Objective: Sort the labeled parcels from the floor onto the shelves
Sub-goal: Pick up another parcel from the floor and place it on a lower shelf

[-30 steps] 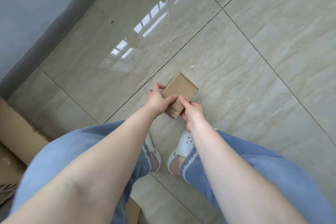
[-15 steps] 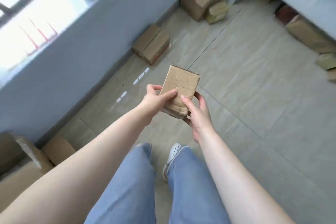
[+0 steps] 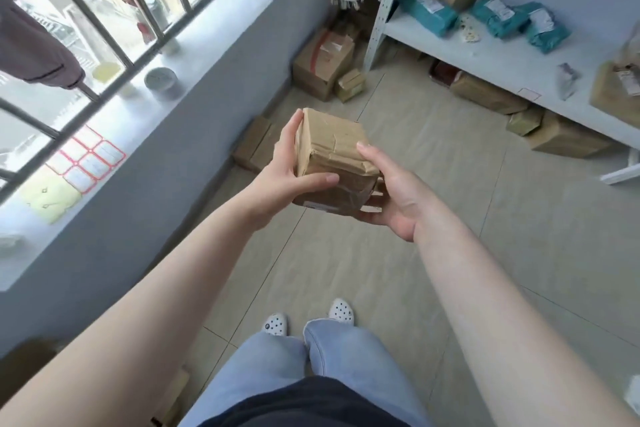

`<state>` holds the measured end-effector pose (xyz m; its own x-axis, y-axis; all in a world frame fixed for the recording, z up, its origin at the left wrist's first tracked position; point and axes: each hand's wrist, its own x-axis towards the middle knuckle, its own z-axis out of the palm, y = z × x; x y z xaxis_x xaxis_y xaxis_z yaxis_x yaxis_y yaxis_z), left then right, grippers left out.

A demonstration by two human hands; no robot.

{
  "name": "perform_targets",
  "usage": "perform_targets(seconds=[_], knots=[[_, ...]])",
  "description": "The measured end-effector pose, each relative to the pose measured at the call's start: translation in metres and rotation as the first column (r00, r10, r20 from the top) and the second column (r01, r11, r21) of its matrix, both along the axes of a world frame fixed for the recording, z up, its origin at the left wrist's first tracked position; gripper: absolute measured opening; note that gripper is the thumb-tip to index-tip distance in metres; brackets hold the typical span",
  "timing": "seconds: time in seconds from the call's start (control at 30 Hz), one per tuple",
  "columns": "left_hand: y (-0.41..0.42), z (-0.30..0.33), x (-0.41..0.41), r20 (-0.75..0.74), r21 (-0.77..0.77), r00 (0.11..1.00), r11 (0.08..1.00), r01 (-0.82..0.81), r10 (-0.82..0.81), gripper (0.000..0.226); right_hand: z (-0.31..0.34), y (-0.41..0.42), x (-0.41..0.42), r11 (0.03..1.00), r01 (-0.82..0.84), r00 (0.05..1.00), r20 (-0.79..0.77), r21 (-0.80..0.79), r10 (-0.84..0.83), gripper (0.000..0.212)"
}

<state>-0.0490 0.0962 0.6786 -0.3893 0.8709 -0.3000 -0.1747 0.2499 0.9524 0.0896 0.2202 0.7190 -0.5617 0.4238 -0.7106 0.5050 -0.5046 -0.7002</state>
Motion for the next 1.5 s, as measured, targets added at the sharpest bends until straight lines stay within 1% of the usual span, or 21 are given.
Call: perform_targets(seconds=[0.1, 0.17, 0.2, 0.27, 0.3, 0.37, 0.47, 0.57, 0.73, 0.77, 0.87, 0.97, 1.0, 1.1, 1.13, 1.23, 1.27, 1.33, 1.4, 1.43, 1.5], knots=[[-0.012, 0.011, -0.005, 0.072, 0.012, 0.995, 0.998, -0.067, 0.066, 0.122, 0.013, -0.019, 0.0, 0.998, -0.016, 0.996, -0.081, 0.056, 0.021, 0.039], [-0.018, 0.019, -0.01, 0.127, -0.022, 0.987, 0.995, -0.096, 0.098, 0.118, 0.017, -0.03, 0.001, 0.992, -0.049, 0.987, -0.148, 0.12, 0.067, 0.042], [-0.02, 0.023, -0.012, 0.147, -0.046, 0.984, 0.994, -0.098, 0.103, 0.116, 0.019, -0.036, 0.001, 0.987, -0.06, 0.982, -0.17, 0.15, 0.086, 0.05], [-0.025, 0.032, -0.015, 0.169, -0.079, 0.984, 0.996, -0.05, 0.063, 0.106, 0.021, -0.046, 0.001, 0.982, -0.043, 0.977, -0.196, 0.183, 0.079, 0.076], [-0.028, 0.036, -0.016, 0.166, -0.092, 0.986, 0.996, -0.015, 0.03, 0.098, 0.022, -0.05, 0.001, 0.98, -0.027, 0.975, -0.211, 0.196, 0.069, 0.08], [-0.033, 0.048, -0.013, 0.14, -0.124, 0.99, 0.992, 0.02, -0.002, 0.08, 0.024, -0.057, 0.0, 0.978, 0.009, 0.965, -0.256, 0.207, 0.046, 0.076], [-0.04, 0.063, -0.008, 0.162, -0.173, 0.986, 0.983, 0.059, -0.03, 0.057, 0.028, -0.063, -0.002, 0.981, 0.047, 0.952, -0.305, 0.188, 0.013, 0.059], [-0.045, 0.075, -0.006, 0.176, -0.2, 0.983, 0.977, 0.081, -0.045, 0.063, 0.035, -0.067, -0.004, 0.985, 0.062, 0.947, -0.321, 0.162, -0.007, 0.045], [-0.051, 0.084, -0.013, 0.232, -0.188, 0.971, 0.978, 0.095, -0.05, 0.098, 0.049, -0.066, -0.008, 0.988, 0.093, 0.948, -0.315, 0.119, -0.051, 0.044], [-0.052, 0.085, -0.014, 0.23, -0.166, 0.972, 0.982, 0.094, -0.054, 0.099, 0.052, -0.066, -0.009, 0.99, 0.095, 0.948, -0.312, 0.108, -0.057, 0.042], [-0.056, 0.089, -0.016, 0.185, -0.106, 0.982, 0.992, 0.063, -0.042, 0.075, 0.06, -0.068, -0.012, 0.99, 0.085, 0.958, -0.281, 0.109, -0.051, 0.043], [-0.057, 0.095, -0.015, 0.167, -0.123, 0.986, 0.992, 0.01, 0.011, 0.057, 0.068, -0.07, -0.012, 0.992, 0.038, 0.973, -0.232, 0.124, -0.008, 0.038], [-0.057, 0.096, -0.015, 0.158, -0.151, 0.987, 0.989, -0.006, 0.03, 0.055, 0.07, -0.07, -0.011, 0.99, 0.01, 0.978, -0.21, 0.139, 0.019, 0.042], [-0.058, 0.097, -0.017, 0.158, -0.246, 0.985, 0.969, -0.032, 0.073, 0.047, 0.074, -0.07, -0.009, 0.974, -0.06, 0.985, -0.148, 0.217, 0.093, 0.069], [-0.059, 0.098, -0.018, 0.159, -0.276, 0.985, 0.961, -0.021, 0.067, 0.043, 0.074, -0.072, -0.007, 0.966, -0.072, 0.982, -0.153, 0.247, 0.113, 0.072], [-0.063, 0.099, -0.019, 0.176, -0.334, 0.984, 0.942, 0.038, 0.023, 0.043, 0.072, -0.074, -0.005, 0.95, -0.065, 0.956, -0.254, 0.304, 0.147, 0.061], [-0.064, 0.1, -0.018, 0.181, -0.341, 0.983, 0.938, 0.056, 0.008, 0.044, 0.072, -0.074, -0.004, 0.951, -0.049, 0.942, -0.303, 0.306, 0.146, 0.067], [-0.065, 0.099, -0.017, 0.185, -0.344, 0.983, 0.936, 0.073, -0.009, 0.046, 0.07, -0.074, -0.003, 0.957, -0.021, 0.913, -0.384, 0.289, 0.136, 0.089], [-0.067, 0.099, -0.016, 0.176, -0.343, 0.984, 0.936, 0.076, -0.016, 0.048, 0.069, -0.075, -0.002, 0.952, -0.018, 0.903, -0.404, 0.304, 0.146, 0.099], [-0.067, 0.098, -0.016, 0.17, -0.34, 0.985, 0.938, 0.072, -0.014, 0.048, 0.069, -0.075, -0.002, 0.949, -0.012, 0.905, -0.399, 0.316, 0.145, 0.098], [-0.069, 0.1, -0.014, 0.172, -0.327, 0.985, 0.943, 0.068, -0.012, 0.054, 0.072, -0.075, -0.002, 0.944, 0.022, 0.915, -0.387, 0.329, 0.114, 0.086]])
